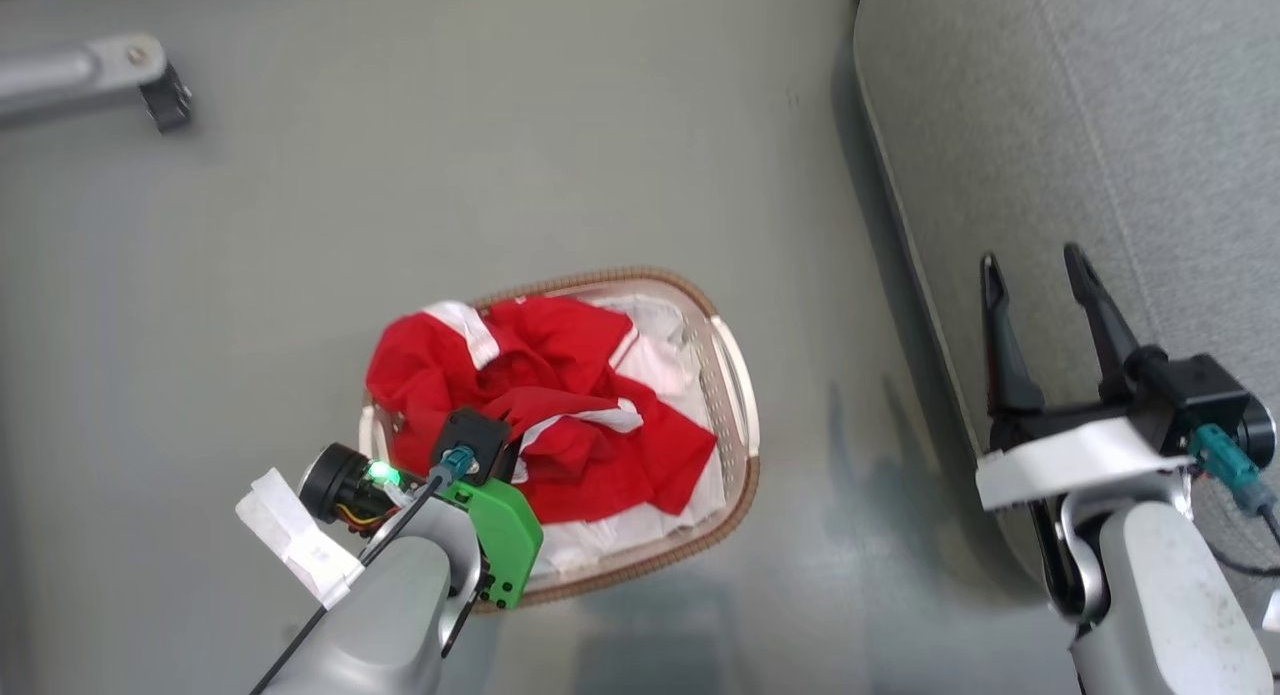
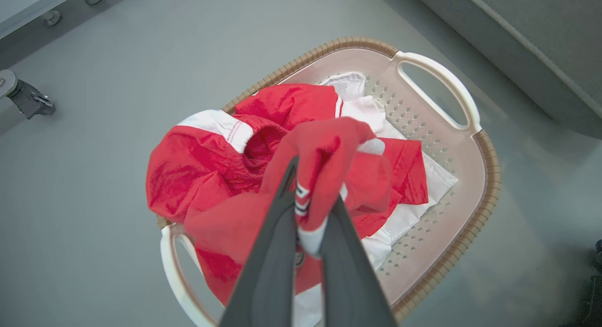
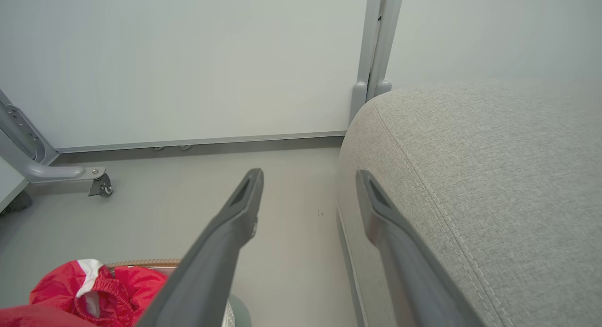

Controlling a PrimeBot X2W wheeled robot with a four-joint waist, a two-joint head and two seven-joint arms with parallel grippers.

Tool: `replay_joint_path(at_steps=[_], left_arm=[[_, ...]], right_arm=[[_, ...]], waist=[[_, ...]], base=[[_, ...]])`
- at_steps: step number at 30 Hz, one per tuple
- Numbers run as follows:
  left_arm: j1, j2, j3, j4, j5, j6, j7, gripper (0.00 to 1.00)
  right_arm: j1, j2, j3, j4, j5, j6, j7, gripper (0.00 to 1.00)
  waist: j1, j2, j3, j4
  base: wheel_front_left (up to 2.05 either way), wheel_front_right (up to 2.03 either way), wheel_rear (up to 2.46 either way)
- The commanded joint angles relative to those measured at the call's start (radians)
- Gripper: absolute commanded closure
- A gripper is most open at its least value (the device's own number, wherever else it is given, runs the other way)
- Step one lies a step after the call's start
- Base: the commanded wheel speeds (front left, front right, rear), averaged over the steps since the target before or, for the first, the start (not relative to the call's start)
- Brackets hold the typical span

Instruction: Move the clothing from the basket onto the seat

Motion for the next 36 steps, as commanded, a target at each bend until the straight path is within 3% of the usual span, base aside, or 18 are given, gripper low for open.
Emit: replay_joint_path(at_steps=[1,15,20,27,36], left_arm=[[0.021,0.001,0.003,-0.022,-0.005,-0.005,-0.007,1.0],[-0.025,0.062,-0.041,-0.288,-0.025,-0.023,0.015,1.0],[-0.108,0.09,-0.075,-0.421,-0.085,-0.024,0.07,1.0],[-0.235,0.172,-0.131,-0.598,-0.221,-0.024,0.171,1.0],[-0.311,0.25,-0.144,-0.676,-0.31,-0.024,0.207,1.0]], right_arm=[[0.035,-0.004,-0.007,0.011,-0.011,-0.001,-0.002,0.0],[0.196,-0.005,-0.011,0.058,-0.014,-0.001,-0.002,0.0],[0.205,-0.005,-0.008,0.058,-0.008,-0.001,-0.002,0.0],[0.2,-0.005,0.001,0.064,-0.009,-0.001,-0.002,0.0],[0.168,-0.004,0.069,0.043,0.001,-0.001,-0.002,0.0]], waist=[[0.0,0.0,-0.167,0.03],[0.0,0.0,-0.443,0.072],[0.0,0.0,-0.469,0.073],[0.0,0.0,-0.485,0.062],[0.0,0.0,-0.477,0.044]], base=[[0.0,0.0,0.0],[0.0,0.0,0.0],[0.0,0.0,0.0],[0.0,0.0,0.0],[0.0,0.0,0.0]])
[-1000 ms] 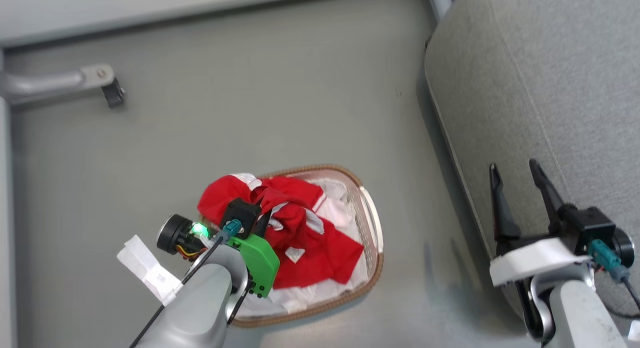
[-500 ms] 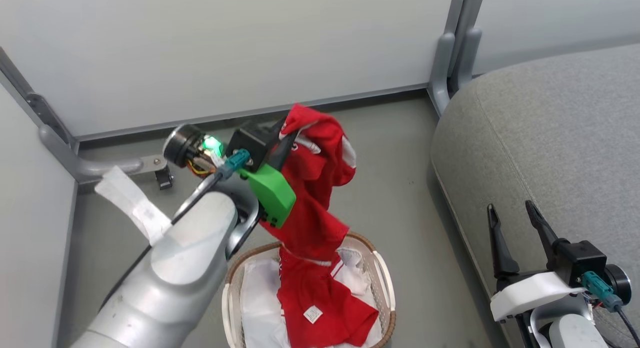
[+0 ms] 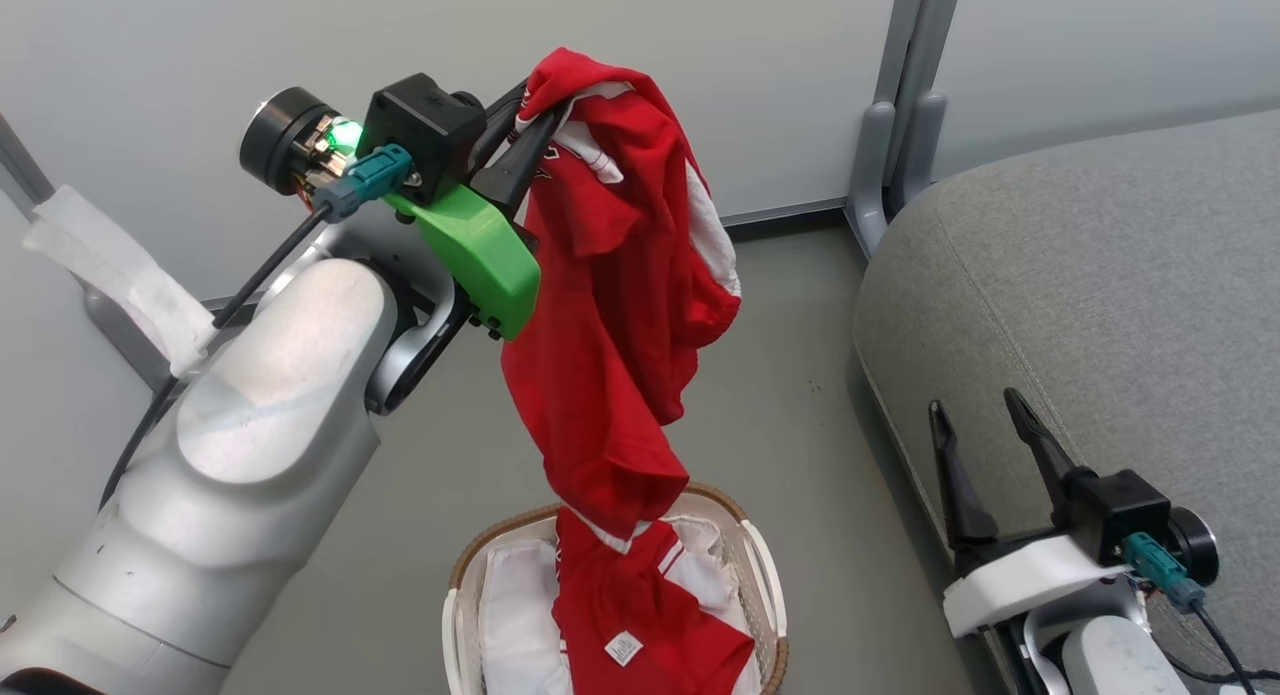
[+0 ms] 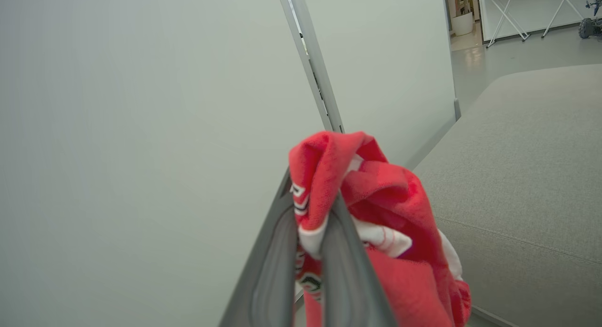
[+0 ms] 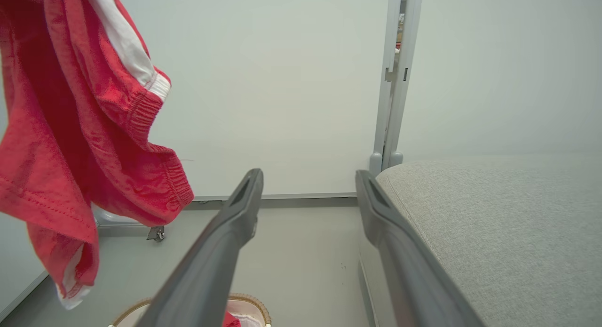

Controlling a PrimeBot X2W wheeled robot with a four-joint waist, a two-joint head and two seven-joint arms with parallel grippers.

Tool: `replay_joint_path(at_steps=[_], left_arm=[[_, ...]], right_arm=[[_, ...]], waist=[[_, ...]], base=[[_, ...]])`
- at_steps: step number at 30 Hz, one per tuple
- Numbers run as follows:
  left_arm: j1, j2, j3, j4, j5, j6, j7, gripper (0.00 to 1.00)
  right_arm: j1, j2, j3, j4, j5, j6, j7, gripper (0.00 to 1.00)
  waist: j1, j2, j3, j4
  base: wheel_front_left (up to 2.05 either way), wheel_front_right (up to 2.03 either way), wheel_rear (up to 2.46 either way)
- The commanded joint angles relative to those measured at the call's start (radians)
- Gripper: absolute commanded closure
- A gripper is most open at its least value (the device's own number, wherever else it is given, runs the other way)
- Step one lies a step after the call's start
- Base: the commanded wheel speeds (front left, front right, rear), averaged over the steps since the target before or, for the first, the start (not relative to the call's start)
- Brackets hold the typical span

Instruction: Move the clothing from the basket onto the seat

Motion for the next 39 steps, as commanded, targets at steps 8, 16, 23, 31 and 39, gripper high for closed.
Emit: replay_joint_path(at_steps=[8,16,23,31,39], left_arm=[[-0.001,0.023,0.002,-0.028,-0.034,-0.001,-0.007,1.0],[-0.005,0.022,-0.004,-0.049,-0.04,-0.001,-0.011,1.0],[-0.015,0.004,-0.022,-0.069,-0.04,-0.001,-0.016,1.0],[-0.005,-0.01,-0.057,-0.117,-0.047,-0.001,-0.004,1.0],[0.005,-0.011,-0.082,-0.164,-0.055,-0.001,0.007,1.0]], right_arm=[[-0.065,-0.004,0.128,-0.025,0.005,-0.001,-0.002,0.0],[-0.201,-0.005,0.213,0.063,0.028,-0.001,-0.002,0.0],[-0.332,-0.016,0.336,0.218,0.113,-0.001,-0.002,0.0],[-0.4,-0.045,0.421,0.323,0.262,-0.001,-0.002,0.0],[-0.471,-0.096,0.532,0.341,0.393,-0.001,-0.002,0.0]], waist=[[0.0001,-0.0001,0.009,0.006],[0.0001,-0.0001,0.016,0.016],[0.0001,-0.0001,0.019,0.026],[0.0001,-0.0001,0.015,0.046],[0.0001,-0.0001,0.011,0.064]], base=[[0.0,0.0,0.0],[0.0,0.0,0.0],[0.0,0.0,0.0],[0.0,0.0,0.0],[0.0,0.0,0.0]])
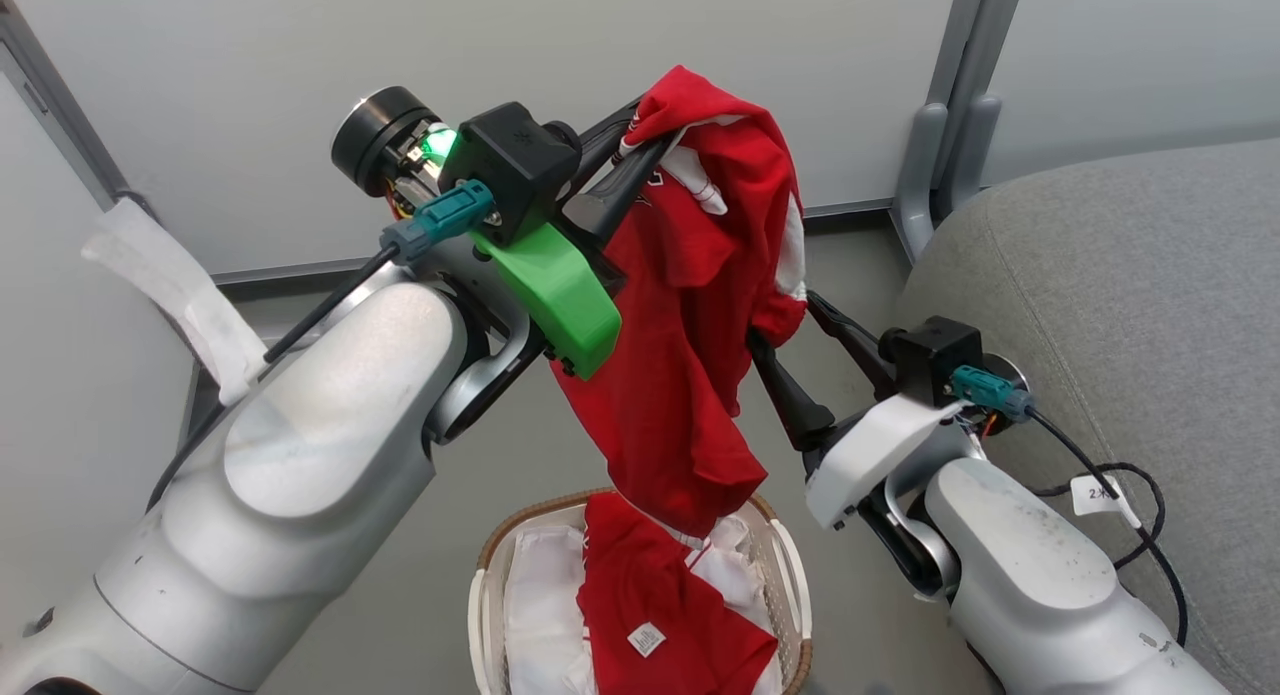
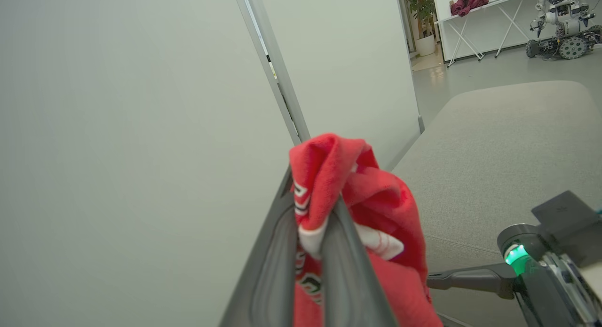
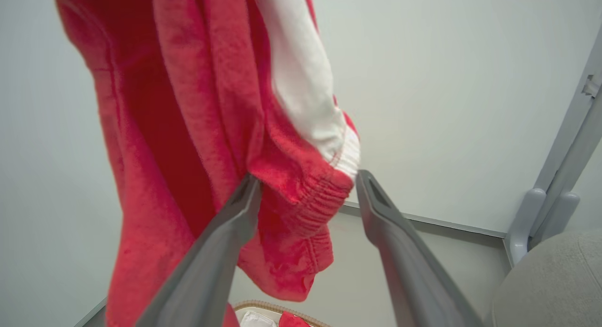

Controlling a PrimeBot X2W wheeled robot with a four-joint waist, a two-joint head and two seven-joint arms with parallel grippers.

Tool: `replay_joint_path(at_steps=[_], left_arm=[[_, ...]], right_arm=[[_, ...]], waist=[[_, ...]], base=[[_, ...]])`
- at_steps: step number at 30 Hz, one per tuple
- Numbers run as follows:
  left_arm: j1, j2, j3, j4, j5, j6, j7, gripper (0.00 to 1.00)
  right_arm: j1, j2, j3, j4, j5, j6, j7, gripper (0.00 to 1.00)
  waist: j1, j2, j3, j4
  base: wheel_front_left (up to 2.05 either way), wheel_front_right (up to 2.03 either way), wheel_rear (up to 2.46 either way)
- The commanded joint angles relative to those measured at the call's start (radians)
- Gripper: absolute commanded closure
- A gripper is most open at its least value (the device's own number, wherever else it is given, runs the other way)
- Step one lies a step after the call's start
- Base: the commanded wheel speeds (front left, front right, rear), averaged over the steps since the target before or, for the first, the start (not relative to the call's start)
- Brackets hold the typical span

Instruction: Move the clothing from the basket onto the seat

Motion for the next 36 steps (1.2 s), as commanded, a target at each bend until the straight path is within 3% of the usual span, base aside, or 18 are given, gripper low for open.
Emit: replay_joint_path(at_steps=[1,10,21,22,23,24,27,36], left_arm=[[0.007,-0.002,-0.001,-0.007,-0.009,-0.001,0.0,1.0],[0.021,0.007,-0.011,-0.02,-0.016,0.001,-0.004,1.0],[-0.008,-0.005,-0.025,-0.044,-0.022,0.001,-0.008,1.0],[-0.008,-0.003,-0.024,-0.044,-0.022,0.001,-0.01,1.0],[-0.007,-0.002,-0.024,-0.043,-0.022,0.001,-0.011,1.0],[-0.006,-0.001,-0.024,-0.041,-0.023,0.002,-0.012,1.0],[-0.003,0.001,-0.025,-0.036,-0.025,0.005,-0.016,1.0],[0.006,0.021,-0.015,-0.024,-0.033,0.015,-0.022,1.0]], right_arm=[[-0.02,-0.009,0.022,-0.003,0.017,-0.001,-0.002,0.0],[-0.09,-0.026,0.171,-0.027,0.112,-0.001,-0.002,0.0],[-0.13,0.009,0.239,0.022,0.184,-0.001,-0.002,0.0],[-0.134,0.011,0.245,0.024,0.193,-0.001,-0.002,0.22],[-0.139,0.013,0.253,0.024,0.199,-0.001,-0.002,0.5],[-0.144,0.014,0.261,0.025,0.206,-0.001,-0.002,0.56],[-0.144,0.019,0.279,0.031,0.236,-0.001,-0.002,1.0],[-0.16,0.014,0.305,0.012,0.264,-0.001,-0.002,1.0]], waist=[[0.0,0.0,0.001,0.004],[0.0,0.0,0.006,0.018],[0.0,0.0,0.018,0.061],[0.0,0.0,0.019,0.064],[0.0,0.0,0.02,0.066],[0.0,0.0,0.021,0.068],[0.0,0.0,0.023,0.071],[0.0,0.0,0.027,0.063]], base=[[0.0,0.0,0.0],[0.0,0.0,0.0],[0.0,0.0,0.0],[0.0,0.0,0.0],[0.0,0.0,0.0],[0.0,0.0,0.0],[0.0,0.0,0.0],[0.0,0.0,0.0]])
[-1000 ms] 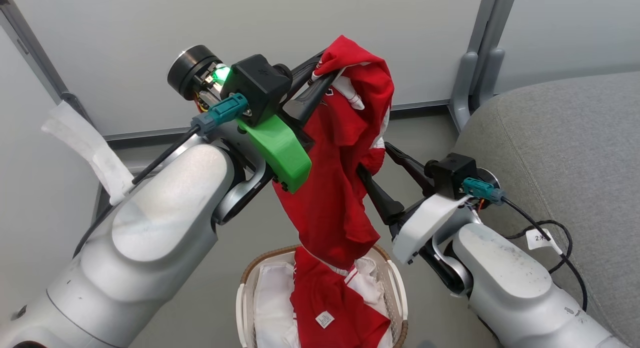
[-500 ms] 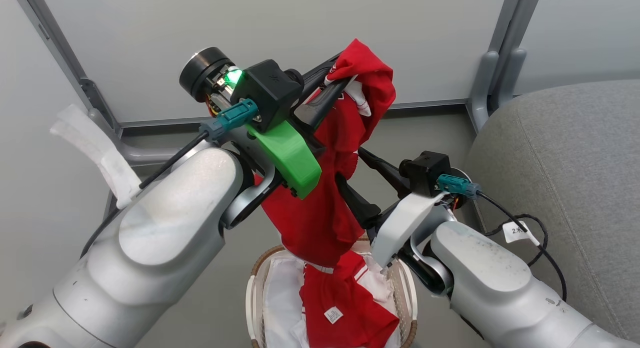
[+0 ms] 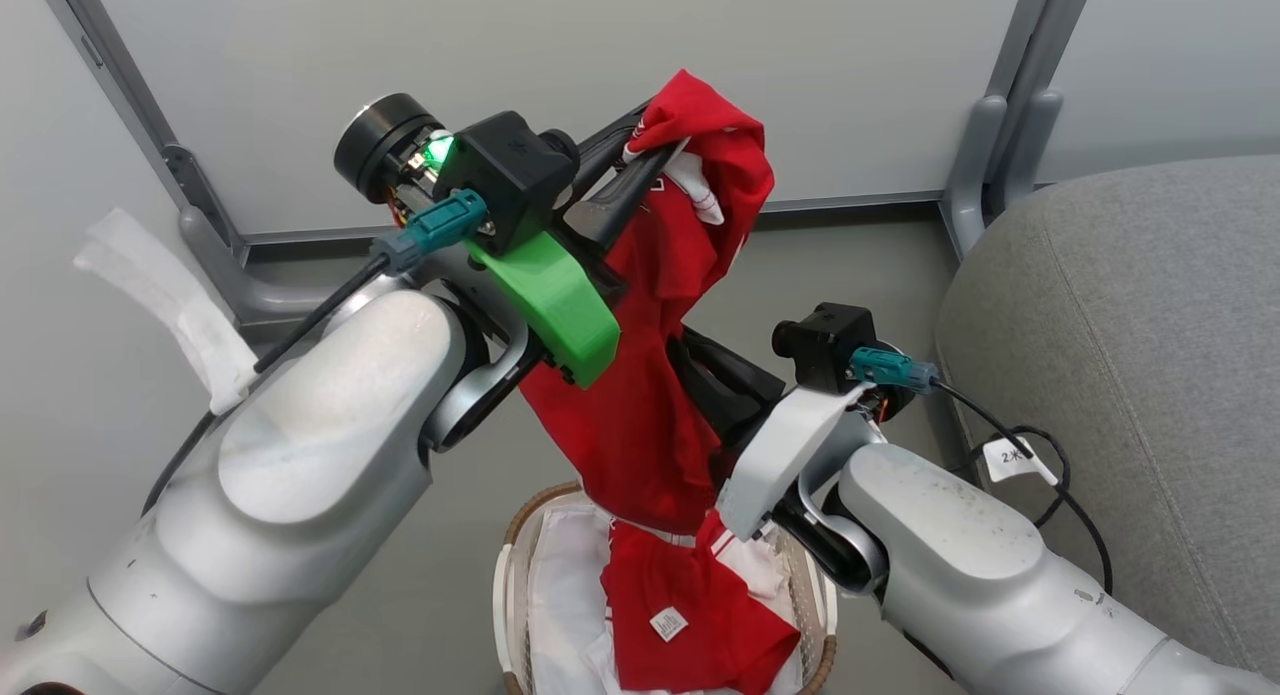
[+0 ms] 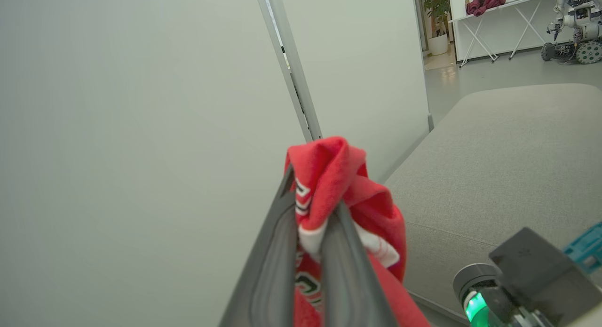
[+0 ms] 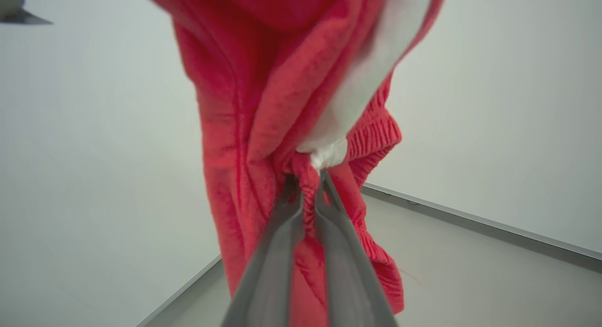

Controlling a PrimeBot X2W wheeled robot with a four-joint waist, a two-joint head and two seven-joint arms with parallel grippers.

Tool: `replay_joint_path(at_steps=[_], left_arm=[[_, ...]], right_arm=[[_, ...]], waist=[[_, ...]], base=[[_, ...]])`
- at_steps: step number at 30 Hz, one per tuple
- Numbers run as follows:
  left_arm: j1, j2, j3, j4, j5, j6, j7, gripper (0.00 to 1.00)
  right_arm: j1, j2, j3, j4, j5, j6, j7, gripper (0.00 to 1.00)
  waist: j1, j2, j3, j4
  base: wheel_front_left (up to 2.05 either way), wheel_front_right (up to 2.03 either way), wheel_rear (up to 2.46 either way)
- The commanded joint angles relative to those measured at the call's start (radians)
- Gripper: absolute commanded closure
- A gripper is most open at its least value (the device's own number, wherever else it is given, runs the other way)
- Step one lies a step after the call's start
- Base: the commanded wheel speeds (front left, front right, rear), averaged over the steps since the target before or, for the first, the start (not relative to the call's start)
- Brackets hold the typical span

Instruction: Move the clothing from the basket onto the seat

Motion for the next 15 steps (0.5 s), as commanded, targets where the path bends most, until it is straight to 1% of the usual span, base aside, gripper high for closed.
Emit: replay_joint_path(at_steps=[1,7,15], left_arm=[[0.007,0.012,0.008,0.006,-0.005,0.009,-0.007,1.0],[0.034,0.04,0.026,0.027,-0.021,0.026,-0.008,1.0],[0.106,0.092,0.067,0.108,-0.067,0.061,-0.027,1.0]], right_arm=[[-0.01,-0.011,-0.002,-0.009,0.0,-0.001,-0.002,1.0],[-0.014,-0.032,-0.038,-0.049,-0.034,-0.001,-0.002,1.0],[-0.026,-0.068,-0.125,-0.122,-0.096,-0.001,-0.002,1.0]], waist=[[0.0,0.0,0.001,-0.004],[0.0,0.0,0.003,-0.022],[0.0,0.0,0.011,-0.056]], base=[[0.0,0.0,0.0],[0.0,0.0,0.0],[0.0,0.0,0.0]])
